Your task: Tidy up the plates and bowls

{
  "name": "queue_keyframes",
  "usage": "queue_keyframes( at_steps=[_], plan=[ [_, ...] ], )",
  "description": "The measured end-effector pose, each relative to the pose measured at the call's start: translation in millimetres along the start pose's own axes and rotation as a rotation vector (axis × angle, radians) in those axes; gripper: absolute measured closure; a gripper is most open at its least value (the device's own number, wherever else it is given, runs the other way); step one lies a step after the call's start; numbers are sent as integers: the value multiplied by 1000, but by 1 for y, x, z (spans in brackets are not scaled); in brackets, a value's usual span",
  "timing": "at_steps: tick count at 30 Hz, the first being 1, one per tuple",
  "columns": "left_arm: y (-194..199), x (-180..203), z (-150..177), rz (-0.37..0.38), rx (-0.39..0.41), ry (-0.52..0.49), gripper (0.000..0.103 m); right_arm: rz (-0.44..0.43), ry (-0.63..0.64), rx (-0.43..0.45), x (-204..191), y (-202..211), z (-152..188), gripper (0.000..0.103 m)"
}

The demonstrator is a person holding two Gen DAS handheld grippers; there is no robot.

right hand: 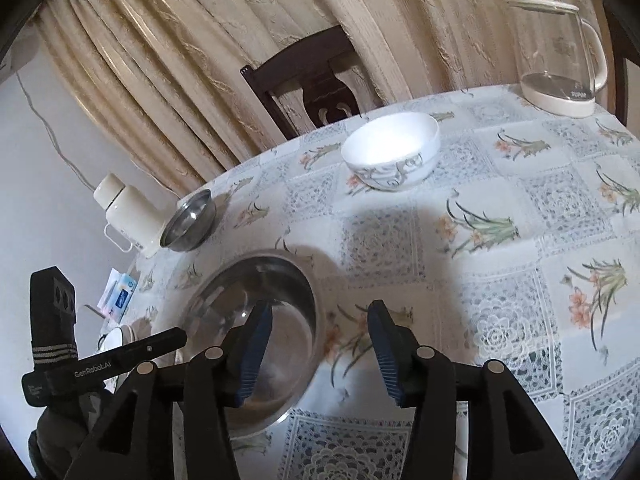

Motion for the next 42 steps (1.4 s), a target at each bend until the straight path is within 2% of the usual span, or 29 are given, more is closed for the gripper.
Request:
queue_keyframes(
  at_steps=[2,8,20,29,35,39,42],
  plan=[
    [2,-4,-3,-7,6,6,47,-4,11,3,-4,-1,-4,49],
    [10,-21,-21,-31,25,30,47,-28,54,9,-24,-5,-19,45],
    [27,-68,-77,-73,86,95,47,-105,83,-81,-63,-41,-38,41],
    [19,-133,-135,-170,119,160,47,-142,111,-178,-99,-85,-60,39],
    [-9,-172,-163,-216,82,197,47,-159,100,-271,-118,-132,-70,39],
    [-25,-188,-176,-200,61,213,47,-182,29,-359,-121,-165,-76,39],
    [-33,-196,-187,-188,65,219,47,-177,6,-387,-123,-183,-83,39]
  ],
)
Point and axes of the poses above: each gripper's, at about its wrist camera, not at the fingertips, and y roughly against the way its jaws point, x to its right, z to its underside, the point moved 4 cm from there along -y, roughly the way its jaws point, and after that the axes turned 6 degrees about -z, right-handed, at the moved point
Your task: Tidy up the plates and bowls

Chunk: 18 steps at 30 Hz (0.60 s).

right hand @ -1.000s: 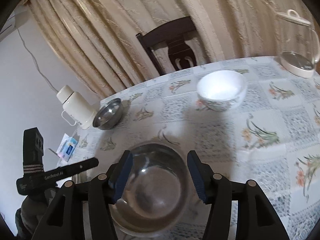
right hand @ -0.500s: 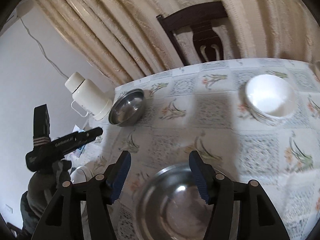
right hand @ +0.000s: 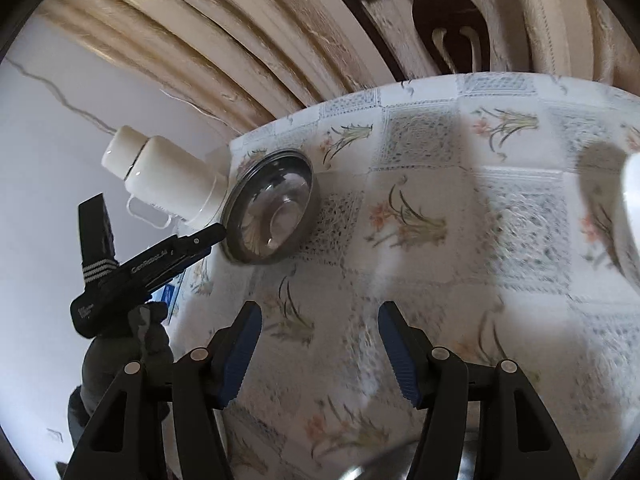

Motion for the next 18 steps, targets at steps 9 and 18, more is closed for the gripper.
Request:
queue_keyframes(
  at_steps=[9,18],
  plan=[
    [-22,12,-13,-6,-18,-95,51,-13,-25,-96,-12,-53,-27,39],
    [-48,7,-17,-12,-54,-121,69,36,6,-144,-14,-93,-50,53]
  ],
)
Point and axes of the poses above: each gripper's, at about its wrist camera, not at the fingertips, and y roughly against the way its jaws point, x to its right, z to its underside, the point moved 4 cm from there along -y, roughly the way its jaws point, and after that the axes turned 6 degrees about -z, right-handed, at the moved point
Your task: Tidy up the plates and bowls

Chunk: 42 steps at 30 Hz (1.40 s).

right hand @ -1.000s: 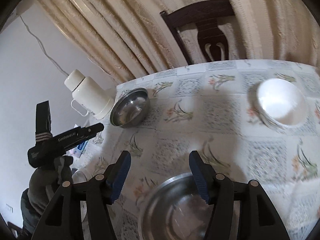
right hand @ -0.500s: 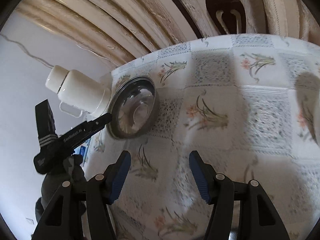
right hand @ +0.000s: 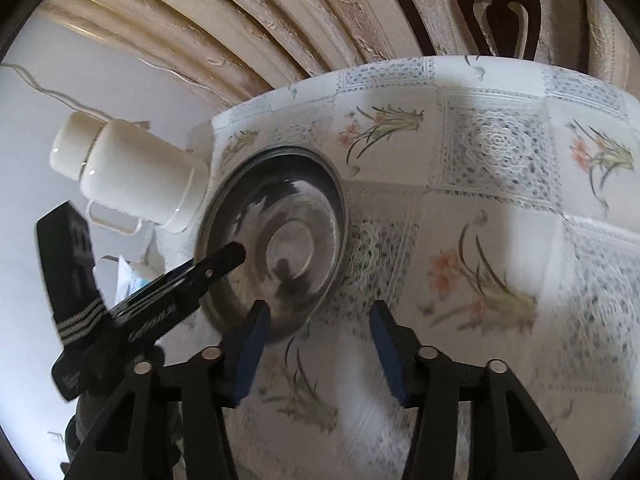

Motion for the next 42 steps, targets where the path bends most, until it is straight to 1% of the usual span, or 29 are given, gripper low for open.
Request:
queue_keyframes(
  at_steps=[2,3,8,11,15,18,21,30,35,42],
  plan=[
    [-2,0,0,2,-3,-12,71,10,-2,-15,4,-8,-2,58],
    [-4,0,1,2,-4,-19,71,12,-1,-24,5,-11,-3,62],
    [-8,1,3,-1,-2,-48,74,9,39,-39,0,-19,-8,69],
    [-7,2,4,-6,12,-54,74,47,81,-31,-4,-22,-10,70],
    [-5,3,7,-15,23,-64,74,45,105,-2,-5,-17,-9,71],
    [-1,6,8,-21,34,-76,74,56,143,31,-9,-5,-9,71],
    [6,13,8,-35,56,-93,74,67,163,44,-11,2,-9,71],
    [35,29,11,-19,84,-119,74,50,157,68,-11,27,3,71],
    [50,45,23,-6,86,-145,74,54,155,88,-10,48,14,71],
    [78,77,43,24,99,-194,74,51,137,122,-2,84,40,71]
  ],
)
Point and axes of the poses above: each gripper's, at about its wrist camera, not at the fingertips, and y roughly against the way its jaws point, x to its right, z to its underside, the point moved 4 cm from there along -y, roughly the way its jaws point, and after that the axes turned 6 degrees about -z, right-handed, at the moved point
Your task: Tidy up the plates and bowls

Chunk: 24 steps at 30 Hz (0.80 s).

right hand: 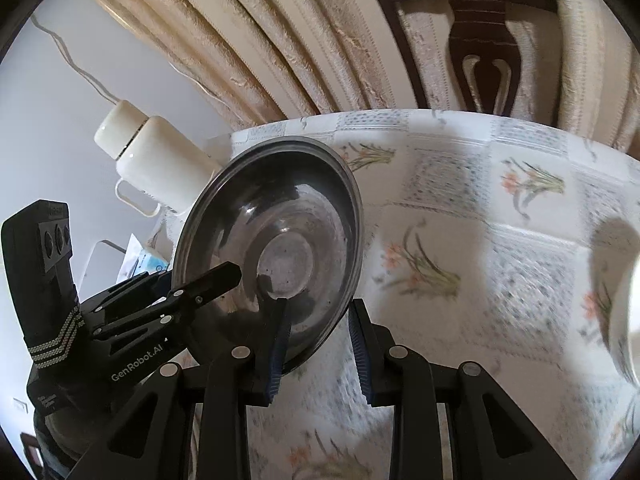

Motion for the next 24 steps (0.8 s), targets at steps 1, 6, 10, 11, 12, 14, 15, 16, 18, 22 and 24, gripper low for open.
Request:
queue_keyframes(
  at_steps=[1,6,10,11,12,14,15,16,18,22,24],
  plan=[
    [3,5,2,5,2,-7,74,0,-1,5,2,5,3,71],
    [22,34,18,42,2,-34,74,3,-15,32,9,33,21,71],
    [32,55,34,69,-9,-57,74,12,-25,49,16,54,43,71],
    [34,60,38,75,-13,-64,74,12,-28,52,17,59,48,71],
    [37,66,43,83,-16,-71,74,10,-36,55,21,65,55,71],
    [44,78,54,102,-25,-88,74,4,-49,59,26,75,64,71],
    [46,82,57,107,-29,-93,74,2,-57,62,29,80,70,71],
    [48,88,62,114,-35,-101,74,3,-62,65,31,85,76,71],
    [51,98,72,123,-45,-120,74,4,-65,73,34,94,86,71],
    [56,117,93,136,-66,-151,74,3,-70,91,38,112,106,70],
    [58,125,103,146,-77,-164,74,4,-77,92,43,118,114,70]
  ],
)
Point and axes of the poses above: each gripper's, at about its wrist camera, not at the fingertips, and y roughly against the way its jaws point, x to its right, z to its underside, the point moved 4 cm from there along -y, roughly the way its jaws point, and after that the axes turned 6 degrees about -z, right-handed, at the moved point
